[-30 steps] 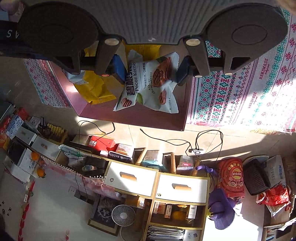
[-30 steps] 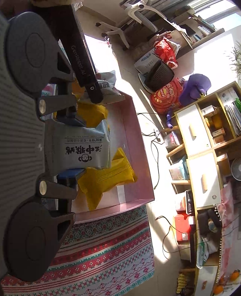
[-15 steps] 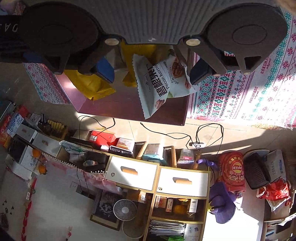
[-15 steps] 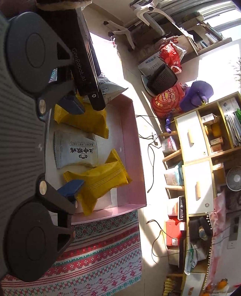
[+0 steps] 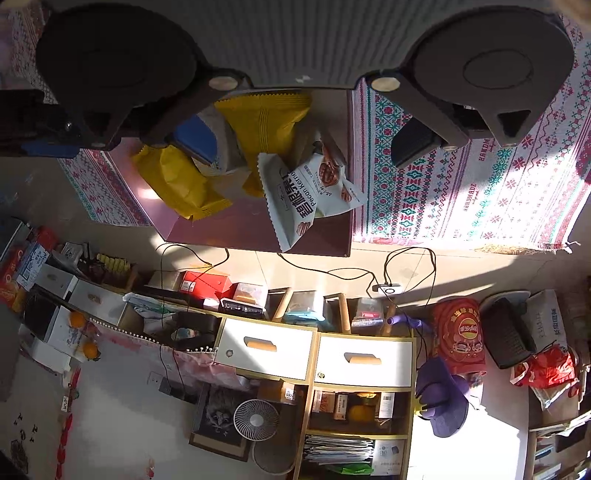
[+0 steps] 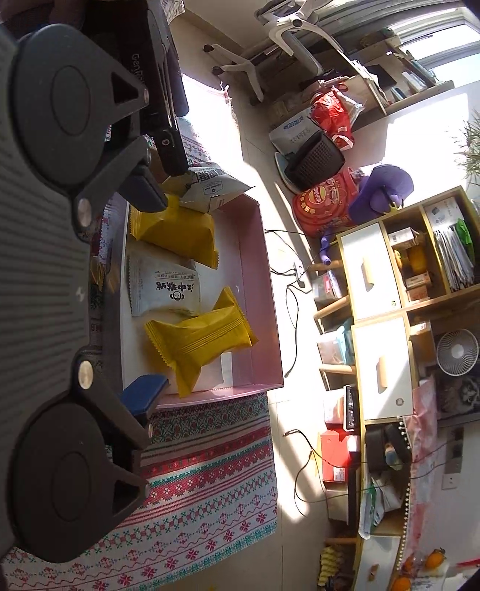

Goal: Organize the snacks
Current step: 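Open both tools to release the white bags into the box, then withdraw both open tools back toward the remaining snacks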

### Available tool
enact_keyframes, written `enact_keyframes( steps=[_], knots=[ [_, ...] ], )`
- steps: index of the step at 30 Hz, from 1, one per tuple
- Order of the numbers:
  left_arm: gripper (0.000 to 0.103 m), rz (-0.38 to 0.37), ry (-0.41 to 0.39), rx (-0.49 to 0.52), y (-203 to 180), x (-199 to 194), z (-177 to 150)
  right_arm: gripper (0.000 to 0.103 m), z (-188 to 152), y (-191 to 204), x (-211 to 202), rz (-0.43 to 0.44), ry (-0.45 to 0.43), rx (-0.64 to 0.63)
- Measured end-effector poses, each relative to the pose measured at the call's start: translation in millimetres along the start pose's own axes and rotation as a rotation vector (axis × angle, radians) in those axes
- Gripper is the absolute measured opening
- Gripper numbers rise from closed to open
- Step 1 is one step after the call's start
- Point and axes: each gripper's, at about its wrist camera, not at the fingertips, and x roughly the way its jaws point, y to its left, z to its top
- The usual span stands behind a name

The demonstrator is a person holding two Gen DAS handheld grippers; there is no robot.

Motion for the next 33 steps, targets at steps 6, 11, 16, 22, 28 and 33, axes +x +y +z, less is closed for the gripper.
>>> enact_keyframes(
  steps=[6, 11, 16, 22, 28, 33],
  knots=[
    [0.103, -0.002, 0.013, 0.015, 4, -21, -8, 0.096, -7, -5, -16, -0.003, 0.008, -0.004],
    [0.103, 0.003, 0.027, 0.037, 9, -37, -20, 0.099, -16, -7, -30, -0.018, 0.012, -0.039],
    [0.103, -0.007, 0.042, 0.039, 13, -46, -35, 0.100, -27, -12, -44, -0.033, 0.011, -0.079],
    [0.103, -0.029, 0.072, 0.078, 13, -56, -58, 0.100, -40, -16, -53, -0.034, 0.020, -0.108],
    [0.103, -0.044, 0.068, 0.123, 12, -69, -79, 0.101, -64, -18, -56, -0.039, 0.058, -0.158],
    [0.103, -0.058, 0.068, 0.155, 13, -77, -95, 0.101, -87, -20, -59, -0.051, 0.091, -0.213]
  ],
)
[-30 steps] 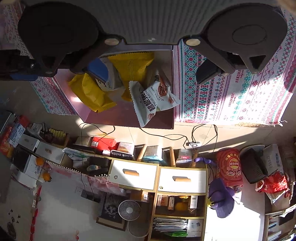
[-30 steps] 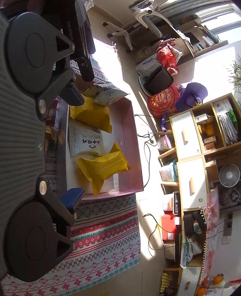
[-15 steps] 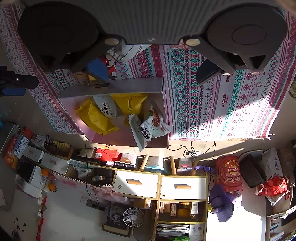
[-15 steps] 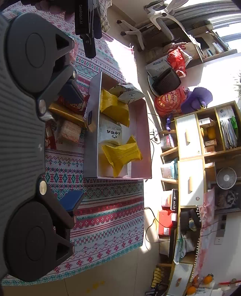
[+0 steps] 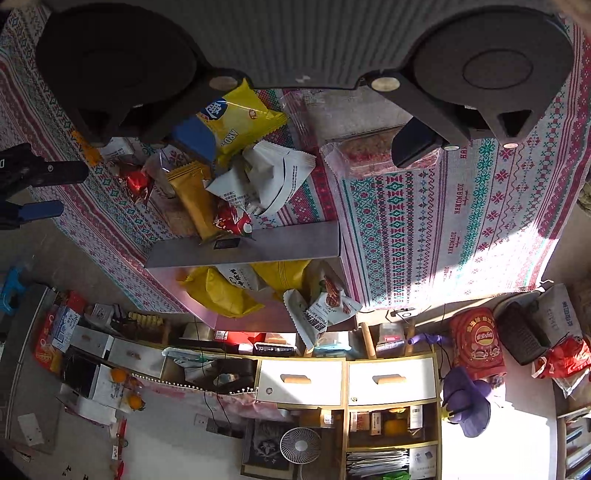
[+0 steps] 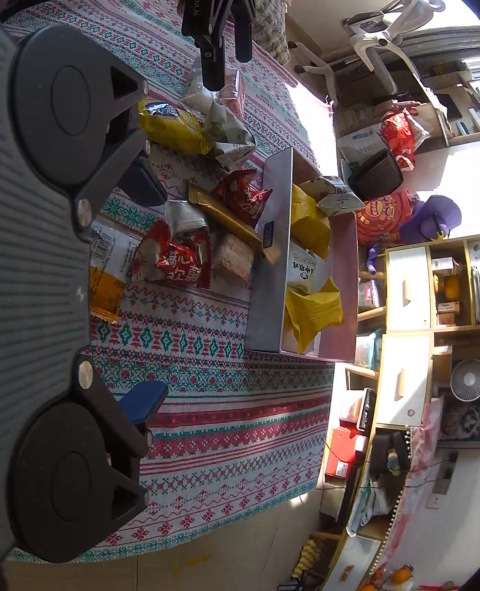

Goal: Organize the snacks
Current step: 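Withdraw both open tools back toward the remaining snacks, then grasp the white-and-orange packet with the right tool while the left tool grasps the yellow chip bag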

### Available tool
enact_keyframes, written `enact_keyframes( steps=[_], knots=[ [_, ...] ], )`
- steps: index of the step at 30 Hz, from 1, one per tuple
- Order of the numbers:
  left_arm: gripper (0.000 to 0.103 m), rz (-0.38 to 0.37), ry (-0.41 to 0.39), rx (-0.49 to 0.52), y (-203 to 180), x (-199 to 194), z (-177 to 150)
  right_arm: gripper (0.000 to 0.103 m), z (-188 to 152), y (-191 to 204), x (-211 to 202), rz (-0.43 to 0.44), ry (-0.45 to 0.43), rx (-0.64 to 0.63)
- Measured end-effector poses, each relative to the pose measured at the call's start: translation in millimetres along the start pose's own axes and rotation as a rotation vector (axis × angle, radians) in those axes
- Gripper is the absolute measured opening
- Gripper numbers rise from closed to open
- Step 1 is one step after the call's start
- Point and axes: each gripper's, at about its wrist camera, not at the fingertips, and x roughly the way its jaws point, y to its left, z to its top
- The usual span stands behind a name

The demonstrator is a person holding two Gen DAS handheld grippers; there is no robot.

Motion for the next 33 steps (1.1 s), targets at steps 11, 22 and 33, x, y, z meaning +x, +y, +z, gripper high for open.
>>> enact_keyframes(
  steps=[11, 22, 33],
  knots=[
    [0.103, -0.052, -0.030, 0.096, -14, -17, -37, 0.101, -36, 3, -5, 0.001, 0.028, -0.096],
    [0.103, -0.137, 0.024, 0.095, -45, 1, -57, 0.103, -54, 15, 13, 0.017, 0.054, -0.078],
    [0.103, -0.117, 0.073, -0.018, -58, 20, -60, 0.103, -61, 25, 14, -0.076, -0.044, -0.006]
  ],
)
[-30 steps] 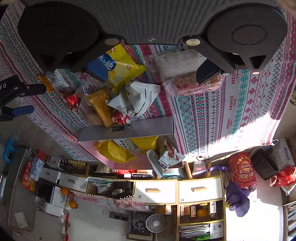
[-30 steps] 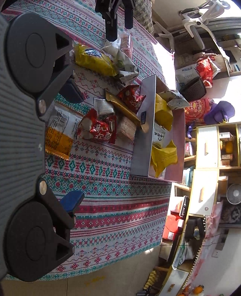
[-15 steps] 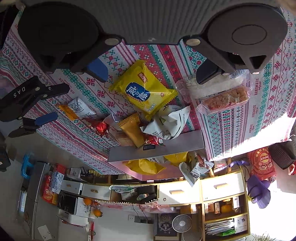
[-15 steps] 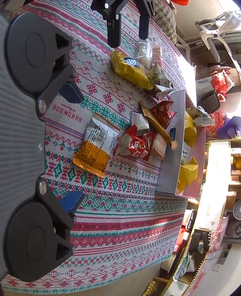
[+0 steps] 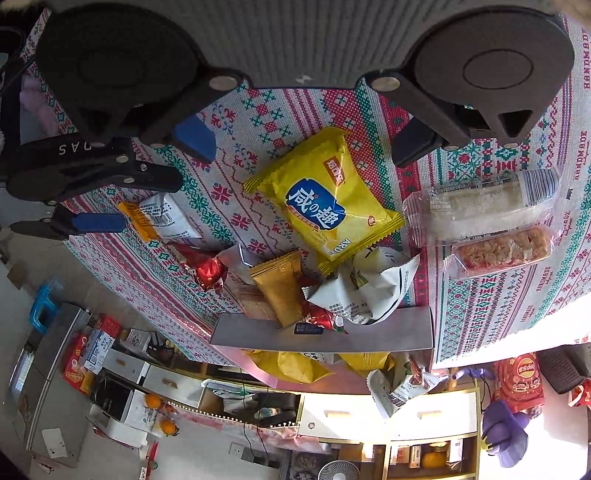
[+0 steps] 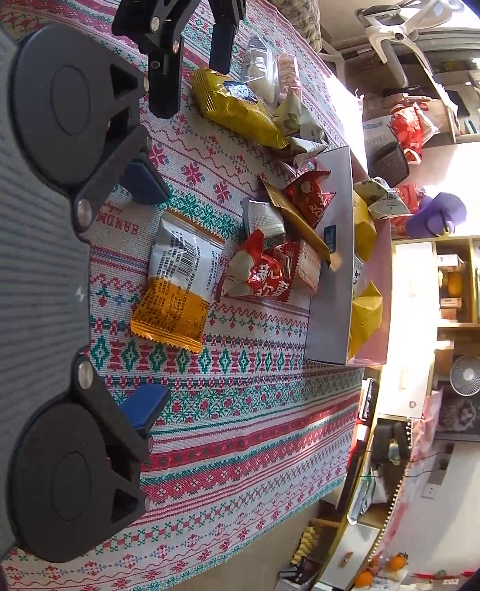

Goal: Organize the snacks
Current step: 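Grasp the white-and-orange packet with the right tool while the left tool grasps the yellow chip bag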

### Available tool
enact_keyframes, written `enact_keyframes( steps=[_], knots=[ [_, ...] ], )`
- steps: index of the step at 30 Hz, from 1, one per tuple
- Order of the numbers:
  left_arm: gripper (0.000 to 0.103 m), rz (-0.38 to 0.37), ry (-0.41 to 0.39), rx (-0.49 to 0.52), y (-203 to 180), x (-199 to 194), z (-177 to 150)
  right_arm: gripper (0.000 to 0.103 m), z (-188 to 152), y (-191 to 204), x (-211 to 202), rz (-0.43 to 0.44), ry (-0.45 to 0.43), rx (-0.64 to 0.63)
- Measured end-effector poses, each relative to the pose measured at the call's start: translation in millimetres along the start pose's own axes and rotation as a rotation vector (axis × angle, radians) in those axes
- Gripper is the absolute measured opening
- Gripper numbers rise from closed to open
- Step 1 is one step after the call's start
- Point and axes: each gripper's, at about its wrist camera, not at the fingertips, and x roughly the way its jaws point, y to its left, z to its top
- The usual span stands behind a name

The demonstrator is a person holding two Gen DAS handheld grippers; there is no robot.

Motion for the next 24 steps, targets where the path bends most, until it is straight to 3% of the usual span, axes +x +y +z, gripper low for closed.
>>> enact_keyframes(
  steps=[10, 16, 18, 24],
  knots=[
    [0.102, -0.006, 0.011, -0.069, -4, 5, 11, 0.103, 7, 5, 6, -0.036, -0.008, 0.029],
    [0.093, -0.011, 0.013, -0.095, -4, 7, 16, 0.083, 9, 7, 3, -0.019, -0.020, 0.016],
    [0.086, -0.004, 0.012, -0.102, -3, 7, 17, 0.076, 10, 8, 3, -0.018, -0.022, 0.014],
    [0.074, 0.009, 0.015, -0.123, -2, 7, 19, 0.067, 11, 11, 3, -0.019, -0.028, 0.009]
  ],
)
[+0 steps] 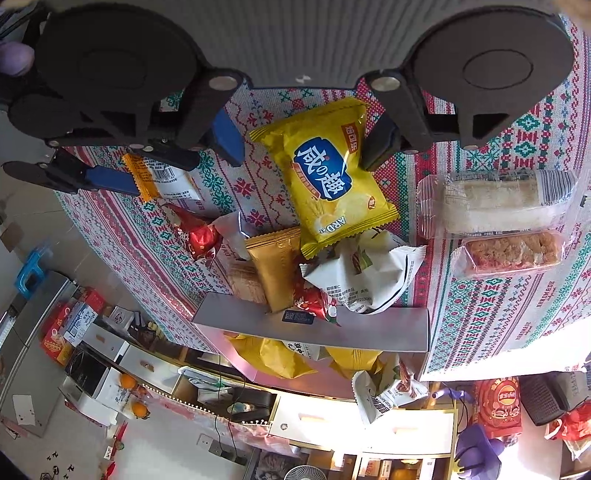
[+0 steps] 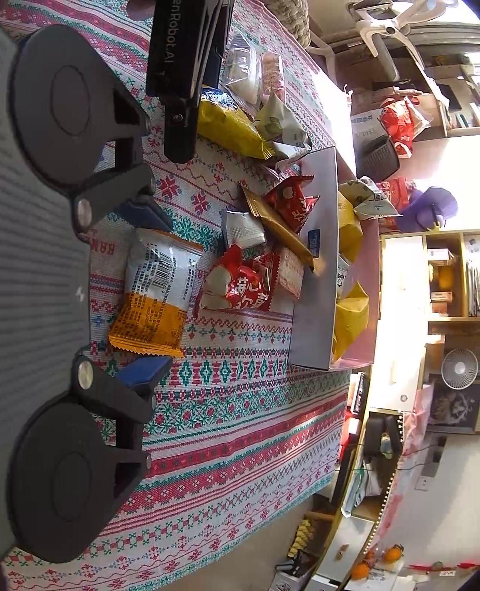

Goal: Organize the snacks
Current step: 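Grasp the white-and-orange packet with the right tool while the left tool grasps the yellow chip bag, then lift both held packets up from the cloth toward the box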

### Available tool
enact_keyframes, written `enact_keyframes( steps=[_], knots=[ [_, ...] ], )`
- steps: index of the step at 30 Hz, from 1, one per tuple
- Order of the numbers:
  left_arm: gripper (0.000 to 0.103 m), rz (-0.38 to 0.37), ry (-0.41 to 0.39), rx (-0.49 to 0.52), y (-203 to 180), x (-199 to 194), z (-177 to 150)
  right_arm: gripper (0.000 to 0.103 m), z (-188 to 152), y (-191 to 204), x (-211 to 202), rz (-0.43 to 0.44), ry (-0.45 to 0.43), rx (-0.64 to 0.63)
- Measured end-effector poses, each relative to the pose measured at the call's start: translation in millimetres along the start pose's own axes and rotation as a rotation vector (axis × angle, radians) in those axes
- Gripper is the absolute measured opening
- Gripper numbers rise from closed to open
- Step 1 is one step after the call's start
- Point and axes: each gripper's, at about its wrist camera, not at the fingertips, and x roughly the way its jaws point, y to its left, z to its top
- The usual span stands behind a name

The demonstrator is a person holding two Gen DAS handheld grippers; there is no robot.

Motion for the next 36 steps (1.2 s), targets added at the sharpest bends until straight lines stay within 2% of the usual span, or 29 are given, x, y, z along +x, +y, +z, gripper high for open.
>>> enact_keyframes(
  steps=[5, 12, 27, 36],
  knots=[
    [0.064, 0.022, -0.002, -0.016, 2, -1, 1, 0.057, -1, 3, -2, 0.003, -0.008, -0.008],
    [0.060, 0.036, -0.007, 0.004, 0, -3, 1, 0.050, 1, 4, -3, 0.009, -0.013, -0.014],
    [0.057, -0.027, 0.017, 0.043, -11, -12, 3, 0.047, 11, -7, -14, 0.052, 0.006, 0.068],
    [0.057, -0.063, 0.004, 0.045, -18, -19, 15, 0.047, 28, -15, -26, 0.084, -0.025, 0.118]
  ],
)
